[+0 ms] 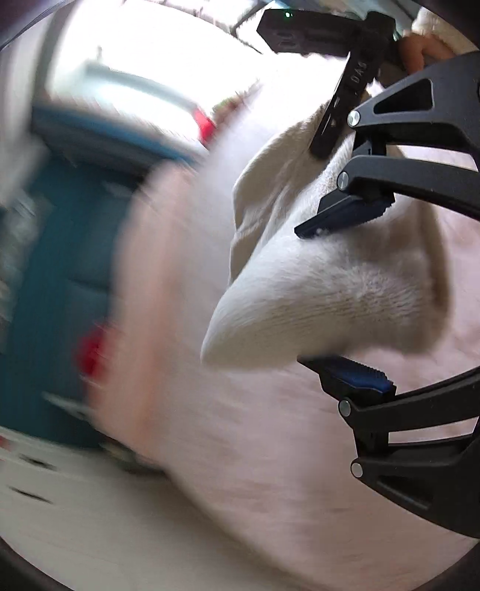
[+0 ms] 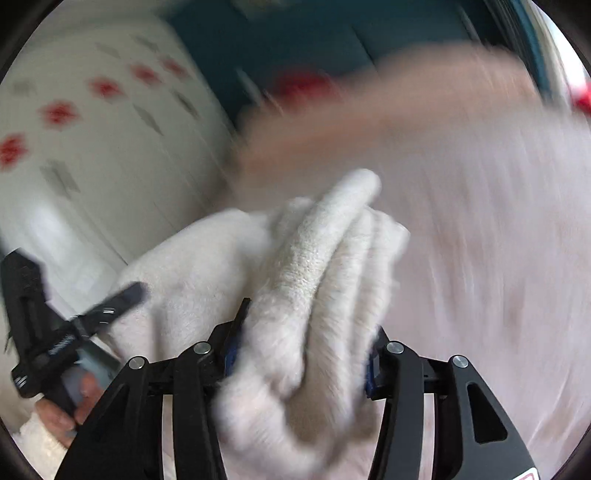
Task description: Fold small clothes
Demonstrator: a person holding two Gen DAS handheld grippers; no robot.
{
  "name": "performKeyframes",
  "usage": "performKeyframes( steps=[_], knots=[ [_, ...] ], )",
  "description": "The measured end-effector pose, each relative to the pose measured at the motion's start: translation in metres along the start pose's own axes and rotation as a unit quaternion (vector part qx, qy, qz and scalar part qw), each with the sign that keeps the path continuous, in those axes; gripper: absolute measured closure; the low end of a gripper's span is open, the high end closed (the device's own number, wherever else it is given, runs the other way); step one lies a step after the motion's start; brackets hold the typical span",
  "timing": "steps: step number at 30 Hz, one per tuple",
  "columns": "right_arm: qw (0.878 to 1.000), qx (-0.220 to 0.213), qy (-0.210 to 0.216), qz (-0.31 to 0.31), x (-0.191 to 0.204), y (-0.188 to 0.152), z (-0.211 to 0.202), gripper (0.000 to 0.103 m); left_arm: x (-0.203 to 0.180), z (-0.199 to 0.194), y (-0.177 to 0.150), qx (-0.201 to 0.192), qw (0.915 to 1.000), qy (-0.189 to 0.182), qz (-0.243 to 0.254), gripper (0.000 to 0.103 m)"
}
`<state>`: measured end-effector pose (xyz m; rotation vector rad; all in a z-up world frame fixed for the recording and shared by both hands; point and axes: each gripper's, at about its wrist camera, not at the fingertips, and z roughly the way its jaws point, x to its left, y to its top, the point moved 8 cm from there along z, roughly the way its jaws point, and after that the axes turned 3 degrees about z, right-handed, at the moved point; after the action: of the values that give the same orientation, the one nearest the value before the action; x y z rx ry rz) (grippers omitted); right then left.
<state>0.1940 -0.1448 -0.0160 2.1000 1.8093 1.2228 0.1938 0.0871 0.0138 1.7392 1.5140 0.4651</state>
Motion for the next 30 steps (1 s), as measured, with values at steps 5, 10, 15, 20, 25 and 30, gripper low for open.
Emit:
performKeyframes(
  steps=[5, 10, 15, 20, 25, 30],
  knots=[
    [0.996, 0.017, -0.018, 0.083, -0.057, -0.062, -0.002, 0.051, 0.042, 0.012, -0.083, 0.057, 0.9962, 0.016, -0.064, 0.033],
    [0.995, 0.044, -0.005, 0.089, -0.047, -0.053, 0.016, 0.025, 0.046, 0.021, -0.078, 0.060, 0.9875, -0.023, -0.144, 0.016],
    [0.989, 0.101, -0.017, 0.108, -0.045, -0.063, 0.068, 0.059, 0.046, 0.067, -0.096, 0.134, 0.9717, -0.035, -0.191, 0.048],
    [1.000, -0.002, 0.001, 0.000, 0.012, -0.006, 0.016, 0.073, 0.029, 0.035, -0.053, 0.057, 0.9852, -0.054, -0.152, 0.068],
    [0.999, 0.027, -0.022, -0.009, -0.014, -0.023, 0.035, 0.063, 0.028, 0.047, -0.063, 0.064, 0.9895, -0.032, -0.126, 0.062],
    [0.995, 0.045, -0.034, 0.081, -0.050, -0.054, 0.022, 0.058, 0.018, 0.041, -0.098, 0.094, 0.9924, 0.031, -0.074, 0.056]
  ],
)
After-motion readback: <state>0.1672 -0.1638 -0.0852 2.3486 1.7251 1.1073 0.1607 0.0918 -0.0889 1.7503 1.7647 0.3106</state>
